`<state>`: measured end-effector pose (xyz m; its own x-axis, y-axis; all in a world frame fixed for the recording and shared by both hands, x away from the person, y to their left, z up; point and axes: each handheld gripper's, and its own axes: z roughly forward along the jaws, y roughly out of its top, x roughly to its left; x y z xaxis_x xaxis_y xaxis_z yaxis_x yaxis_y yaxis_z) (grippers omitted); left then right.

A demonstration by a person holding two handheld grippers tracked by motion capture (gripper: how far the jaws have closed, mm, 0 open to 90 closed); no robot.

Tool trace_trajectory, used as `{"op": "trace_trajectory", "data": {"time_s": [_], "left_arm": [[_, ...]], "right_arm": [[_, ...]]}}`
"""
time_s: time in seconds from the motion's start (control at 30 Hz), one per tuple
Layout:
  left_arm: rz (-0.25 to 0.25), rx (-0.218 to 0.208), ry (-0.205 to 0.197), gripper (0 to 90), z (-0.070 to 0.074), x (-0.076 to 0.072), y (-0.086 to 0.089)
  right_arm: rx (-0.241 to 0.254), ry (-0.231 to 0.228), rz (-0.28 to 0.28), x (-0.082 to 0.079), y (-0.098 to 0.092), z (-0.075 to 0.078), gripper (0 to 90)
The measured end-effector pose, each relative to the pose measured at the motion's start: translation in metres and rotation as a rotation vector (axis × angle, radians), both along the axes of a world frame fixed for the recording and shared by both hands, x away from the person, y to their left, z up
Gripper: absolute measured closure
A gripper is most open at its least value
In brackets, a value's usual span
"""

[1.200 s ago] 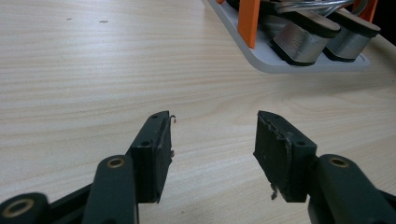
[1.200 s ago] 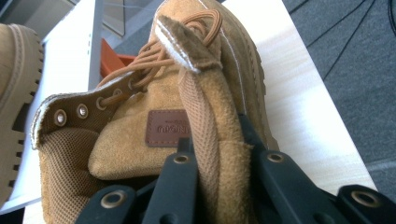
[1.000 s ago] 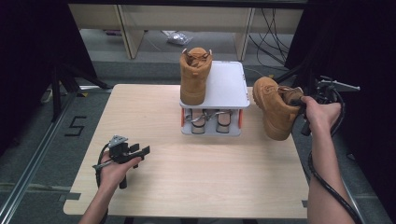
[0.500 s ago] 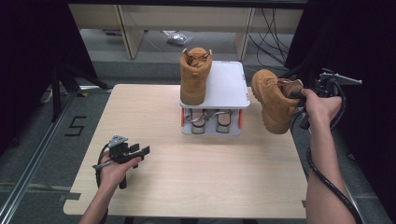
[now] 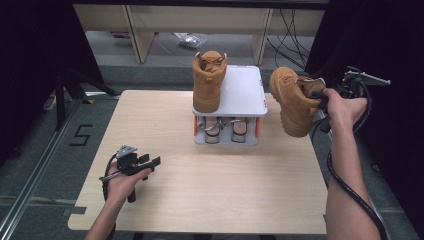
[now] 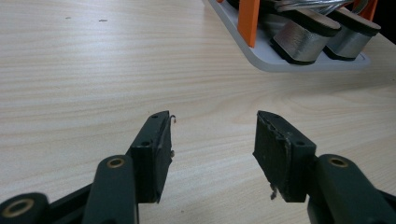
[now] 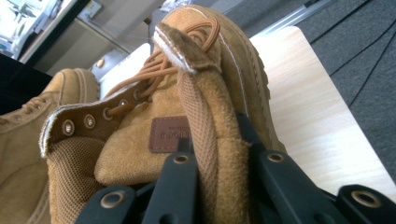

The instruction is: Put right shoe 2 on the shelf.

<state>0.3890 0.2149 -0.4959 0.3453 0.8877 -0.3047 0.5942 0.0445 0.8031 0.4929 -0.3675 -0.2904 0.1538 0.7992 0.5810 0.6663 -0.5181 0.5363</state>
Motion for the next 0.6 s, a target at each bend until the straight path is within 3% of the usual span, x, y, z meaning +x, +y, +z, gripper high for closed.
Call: {"op": "trace_trajectory", "data": {"time_s": [0.03,0.1,0.27,0.37,0.43,0.6], "left_arm": [[-0.001,-0.003,-0.001,45.6,0.0,0.0,0.0],[-0.001,-0.002,0.001,45.6,0.0,0.0,0.0],[0.002,0.004,0.007,45.7,-0.001,0.0,-0.001],[0.007,0.006,0.008,45.7,0.0,0.0,-0.002],[0.002,0.004,0.006,45.7,-0.001,0.0,-0.001],[0.004,0.0,0.007,45.7,-0.001,0.0,-0.001]], "right_arm": [[-0.007,-0.016,0.001,0.0,0.0,0.0,82.3],[0.041,-0.002,-0.017,0.001,0.003,0.003,82.3],[0.004,-0.021,-0.002,0.004,0.004,0.004,82.3],[0.027,0.002,-0.016,0.005,0.008,0.007,82.3],[0.004,-0.03,-0.01,0.007,0.008,0.006,82.3],[0.045,-0.015,-0.009,0.008,0.012,0.011,82.3]]}}
